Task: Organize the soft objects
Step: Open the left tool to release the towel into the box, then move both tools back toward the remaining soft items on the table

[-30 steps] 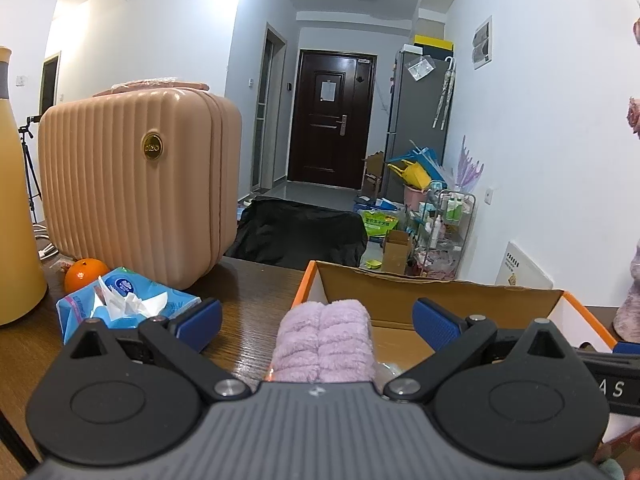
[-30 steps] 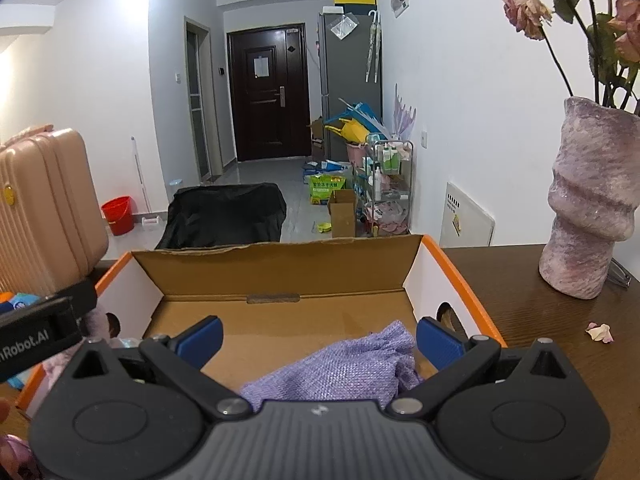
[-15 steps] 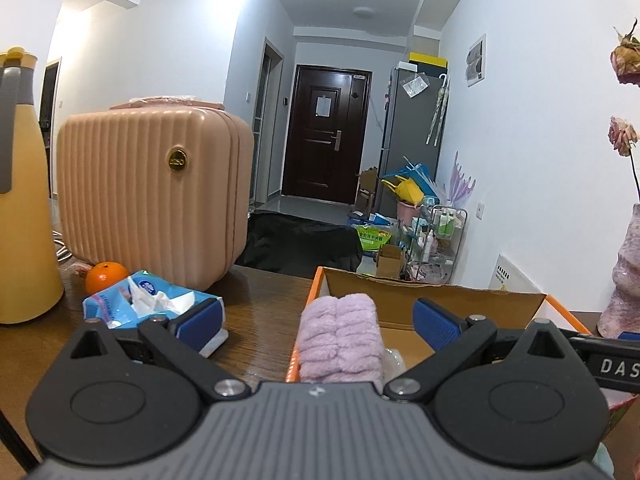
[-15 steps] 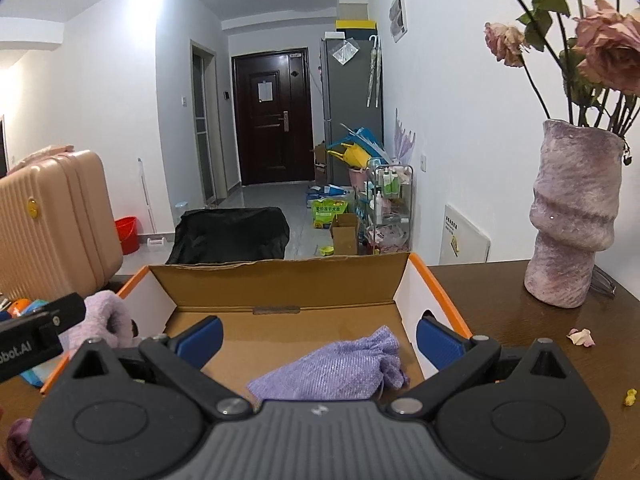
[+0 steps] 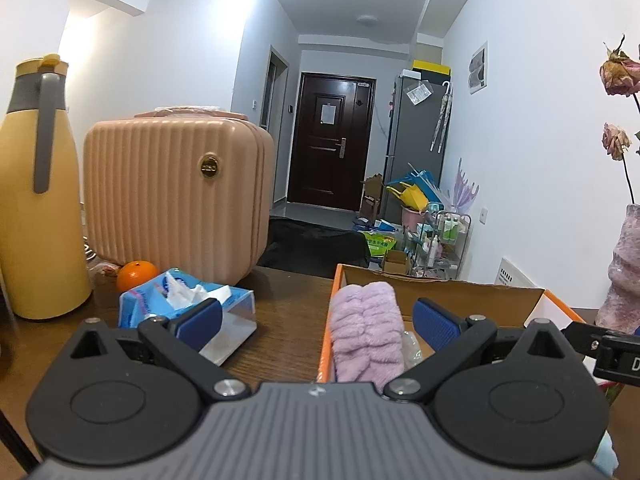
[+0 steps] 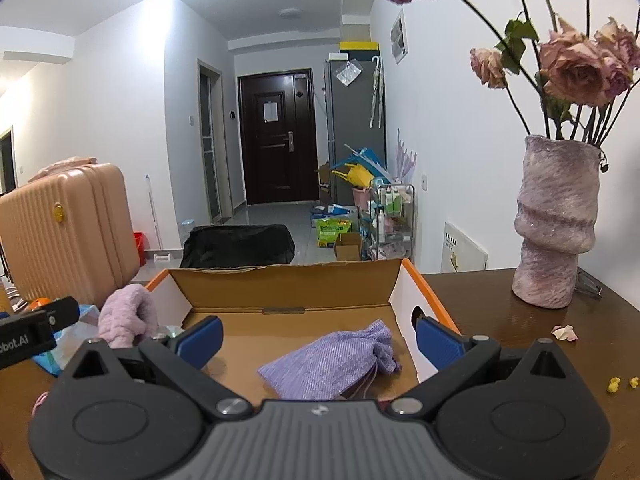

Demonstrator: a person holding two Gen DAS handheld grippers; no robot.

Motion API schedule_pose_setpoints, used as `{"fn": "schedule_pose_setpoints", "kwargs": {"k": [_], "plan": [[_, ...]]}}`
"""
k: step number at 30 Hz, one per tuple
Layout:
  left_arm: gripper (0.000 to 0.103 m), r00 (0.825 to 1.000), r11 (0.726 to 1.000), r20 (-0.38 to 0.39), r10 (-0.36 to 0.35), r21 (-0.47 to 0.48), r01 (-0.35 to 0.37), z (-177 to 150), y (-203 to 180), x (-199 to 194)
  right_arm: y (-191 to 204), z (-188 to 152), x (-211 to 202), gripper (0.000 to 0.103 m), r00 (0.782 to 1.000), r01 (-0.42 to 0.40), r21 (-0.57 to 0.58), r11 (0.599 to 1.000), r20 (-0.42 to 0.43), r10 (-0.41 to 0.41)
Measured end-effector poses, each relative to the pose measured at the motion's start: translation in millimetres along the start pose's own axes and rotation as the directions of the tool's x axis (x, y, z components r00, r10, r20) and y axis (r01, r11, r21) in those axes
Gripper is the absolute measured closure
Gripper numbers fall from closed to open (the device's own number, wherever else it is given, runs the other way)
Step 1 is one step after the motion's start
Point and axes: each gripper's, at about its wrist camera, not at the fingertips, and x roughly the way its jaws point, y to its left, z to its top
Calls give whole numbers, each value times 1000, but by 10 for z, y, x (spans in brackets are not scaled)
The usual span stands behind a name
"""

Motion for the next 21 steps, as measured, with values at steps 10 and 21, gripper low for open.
{"fn": "schedule_pose_setpoints", "kwargs": {"k": [10,21], "plan": [[0,1000,1000,3,7,8,-7,-65,144,-251,87,-172,-366,0,999,-12,-36,999,46,13],[0,1000,1000,-4,9,28,-9,-162,297,-518,167,-355,-693,0,997,-30,-71,997,74,36]]}}
